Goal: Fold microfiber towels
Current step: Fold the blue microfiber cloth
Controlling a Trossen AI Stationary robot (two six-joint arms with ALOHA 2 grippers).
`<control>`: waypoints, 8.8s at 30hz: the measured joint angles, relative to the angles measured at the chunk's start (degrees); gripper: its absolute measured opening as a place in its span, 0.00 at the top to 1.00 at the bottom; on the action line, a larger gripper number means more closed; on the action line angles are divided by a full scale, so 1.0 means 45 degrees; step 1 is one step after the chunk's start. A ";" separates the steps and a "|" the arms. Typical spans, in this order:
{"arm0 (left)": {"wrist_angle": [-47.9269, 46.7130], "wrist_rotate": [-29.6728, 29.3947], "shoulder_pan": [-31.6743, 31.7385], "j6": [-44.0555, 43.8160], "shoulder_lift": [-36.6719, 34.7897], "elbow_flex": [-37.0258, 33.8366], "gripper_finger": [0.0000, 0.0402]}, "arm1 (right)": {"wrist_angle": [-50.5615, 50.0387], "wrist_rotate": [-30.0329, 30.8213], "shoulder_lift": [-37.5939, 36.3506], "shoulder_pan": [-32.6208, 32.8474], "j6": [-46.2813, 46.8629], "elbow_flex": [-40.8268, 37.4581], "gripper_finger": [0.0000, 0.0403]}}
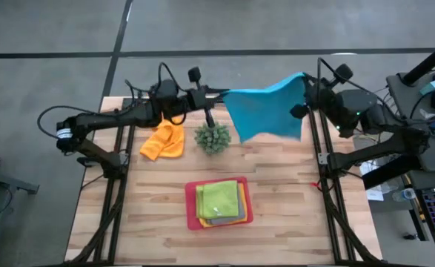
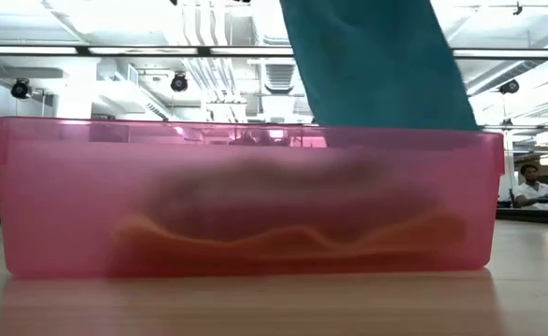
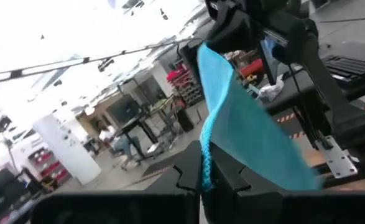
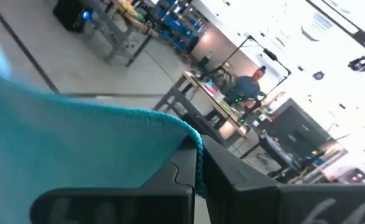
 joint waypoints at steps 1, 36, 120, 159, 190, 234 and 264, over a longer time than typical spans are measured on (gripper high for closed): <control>-0.0030 0.0305 0.0187 0.0067 0.0048 0.0081 1.00 | -0.0671 -0.0009 -0.0048 0.0005 0.0249 0.0112 0.98; 0.2679 0.3414 0.2512 -0.1003 0.2640 0.0974 1.00 | -0.0347 0.1110 0.0555 -0.2441 0.0218 -0.1502 0.98; -0.1108 -0.0492 -0.0441 -0.5632 0.5332 0.0103 1.00 | -0.7412 -0.7442 0.4007 -0.2101 1.4415 -0.5759 0.98; -0.1237 -0.2464 -0.0209 -0.4284 0.4707 -0.0068 0.45 | -0.6031 -0.5022 0.5078 -0.4529 1.6149 -0.5774 0.64; -0.4981 -0.2424 -0.3088 -0.4041 0.0614 -0.1375 0.45 | 0.0609 -1.2582 0.3386 -0.1808 1.5982 -0.9912 0.91; -0.6412 -0.2635 -0.4179 -0.1610 -0.2303 -0.3245 0.45 | 0.3175 -1.2307 0.5510 -0.2068 0.8119 -0.6643 0.98; -0.2238 -0.3756 -0.3938 0.2079 -0.5241 -0.6878 0.45 | 0.0956 -1.5972 0.9984 -0.5489 0.5102 -0.3711 0.66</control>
